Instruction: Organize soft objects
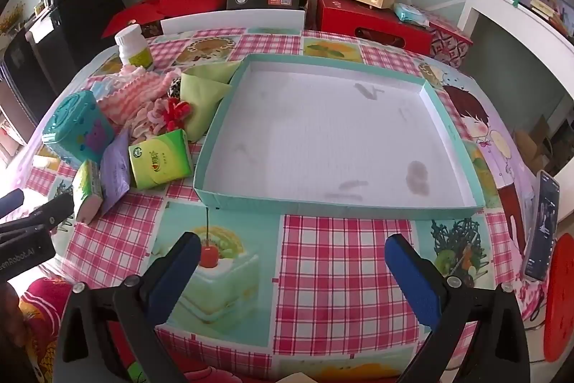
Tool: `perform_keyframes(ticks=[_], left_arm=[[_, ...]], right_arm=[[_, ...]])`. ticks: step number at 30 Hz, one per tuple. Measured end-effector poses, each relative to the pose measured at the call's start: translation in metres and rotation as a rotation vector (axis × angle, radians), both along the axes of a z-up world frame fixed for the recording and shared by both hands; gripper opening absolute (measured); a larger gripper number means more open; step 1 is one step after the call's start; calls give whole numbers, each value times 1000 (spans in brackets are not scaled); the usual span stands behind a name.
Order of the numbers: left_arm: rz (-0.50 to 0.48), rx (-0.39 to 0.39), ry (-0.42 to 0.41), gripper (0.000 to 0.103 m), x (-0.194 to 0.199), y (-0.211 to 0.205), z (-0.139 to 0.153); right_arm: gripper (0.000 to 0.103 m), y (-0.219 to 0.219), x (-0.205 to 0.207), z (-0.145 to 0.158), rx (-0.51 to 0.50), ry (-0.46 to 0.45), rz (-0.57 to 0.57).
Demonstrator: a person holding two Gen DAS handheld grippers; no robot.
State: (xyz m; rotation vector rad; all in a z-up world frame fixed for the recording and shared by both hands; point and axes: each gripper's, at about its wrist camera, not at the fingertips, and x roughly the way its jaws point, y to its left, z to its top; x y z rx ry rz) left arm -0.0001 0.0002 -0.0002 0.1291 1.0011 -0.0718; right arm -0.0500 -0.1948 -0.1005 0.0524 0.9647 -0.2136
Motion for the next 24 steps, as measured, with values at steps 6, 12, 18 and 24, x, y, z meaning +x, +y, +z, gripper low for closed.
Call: perform_keyframes(ticks=[6, 12, 18, 24], left_arm=[[1, -5, 5, 103, -1, 1, -1], [3, -5, -1, 103, 0, -2, -3], [1, -5, -9, 103, -2, 0, -5], [0, -6, -13, 103, -1, 0, -4]], right_arm=[[103, 0, 0, 0, 0, 0, 0], [103, 0, 0, -1, 0, 1, 0], [103, 0, 0, -1, 1, 2, 1], [103, 0, 0, -1, 0, 3, 1]])
